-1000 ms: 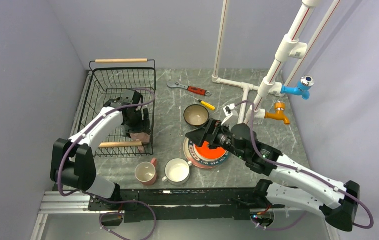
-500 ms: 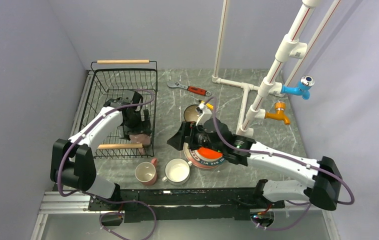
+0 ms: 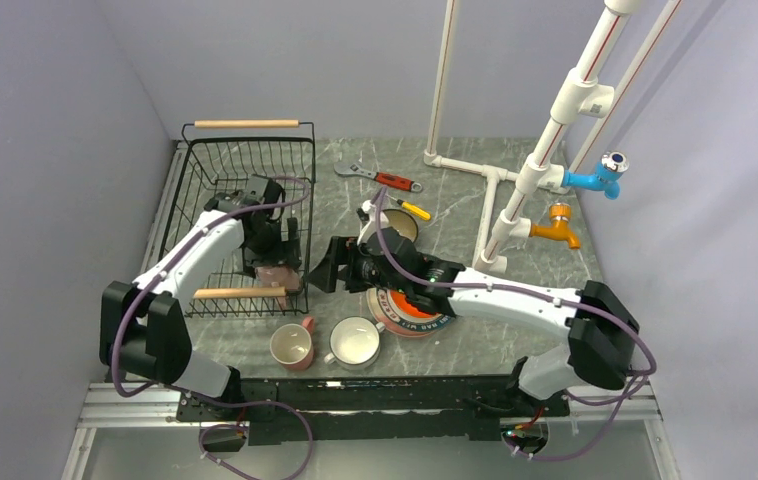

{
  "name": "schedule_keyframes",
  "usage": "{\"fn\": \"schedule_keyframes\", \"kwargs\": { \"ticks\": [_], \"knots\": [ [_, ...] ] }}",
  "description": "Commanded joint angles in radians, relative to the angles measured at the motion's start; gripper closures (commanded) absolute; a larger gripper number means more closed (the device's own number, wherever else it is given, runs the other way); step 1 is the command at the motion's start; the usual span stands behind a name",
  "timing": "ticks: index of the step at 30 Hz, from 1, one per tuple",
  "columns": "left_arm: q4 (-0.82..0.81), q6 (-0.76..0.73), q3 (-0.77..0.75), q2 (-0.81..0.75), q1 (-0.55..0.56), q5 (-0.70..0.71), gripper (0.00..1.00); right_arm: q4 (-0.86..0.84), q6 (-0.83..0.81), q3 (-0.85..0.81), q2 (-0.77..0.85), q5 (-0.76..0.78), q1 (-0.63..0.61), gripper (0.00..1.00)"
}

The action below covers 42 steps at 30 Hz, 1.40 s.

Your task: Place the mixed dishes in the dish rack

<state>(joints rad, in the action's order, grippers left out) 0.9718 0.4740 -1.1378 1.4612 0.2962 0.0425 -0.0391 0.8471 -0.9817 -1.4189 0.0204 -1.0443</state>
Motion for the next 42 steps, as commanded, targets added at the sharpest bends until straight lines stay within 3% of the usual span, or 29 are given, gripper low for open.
{"fn": "schedule_keyframes", "kwargs": {
  "ticks": [1,4,13,17,24,26,28,42],
  "knots": [
    [0.037,-0.061,-0.101,-0.04,0.001,0.045,0.01,-0.097,0.04,-0.054,-0.061,-0.009,-0.005,0.18],
    [0.053,-0.077,-0.119,-0.038,-0.01,0.064,0.01,-0.107,0.052,-0.076,-0.101,-0.013,-0.005,0.3],
    [0.025,-0.096,-0.076,-0.019,-0.016,0.046,0.13,-0.108,0.103,-0.12,-0.173,0.032,0.006,0.32],
    [0.009,-0.105,-0.051,-0.027,-0.017,0.043,0.29,-0.139,0.114,-0.117,-0.182,0.023,0.011,0.35],
    [0.023,-0.1,-0.037,-0.045,-0.022,0.006,0.66,-0.136,0.123,-0.119,-0.198,0.01,0.015,0.35],
    [0.03,-0.082,-0.036,-0.067,-0.022,0.013,0.79,-0.144,0.128,-0.118,-0.205,0.002,0.014,0.35],
    [0.052,-0.059,-0.054,-0.062,-0.024,0.0,0.99,-0.145,0.127,-0.122,-0.214,-0.006,0.013,0.35],
    [0.089,0.063,-0.064,-0.057,-0.02,-0.004,1.0,-0.153,0.137,-0.123,-0.226,-0.011,0.013,0.35]
  ]
}}
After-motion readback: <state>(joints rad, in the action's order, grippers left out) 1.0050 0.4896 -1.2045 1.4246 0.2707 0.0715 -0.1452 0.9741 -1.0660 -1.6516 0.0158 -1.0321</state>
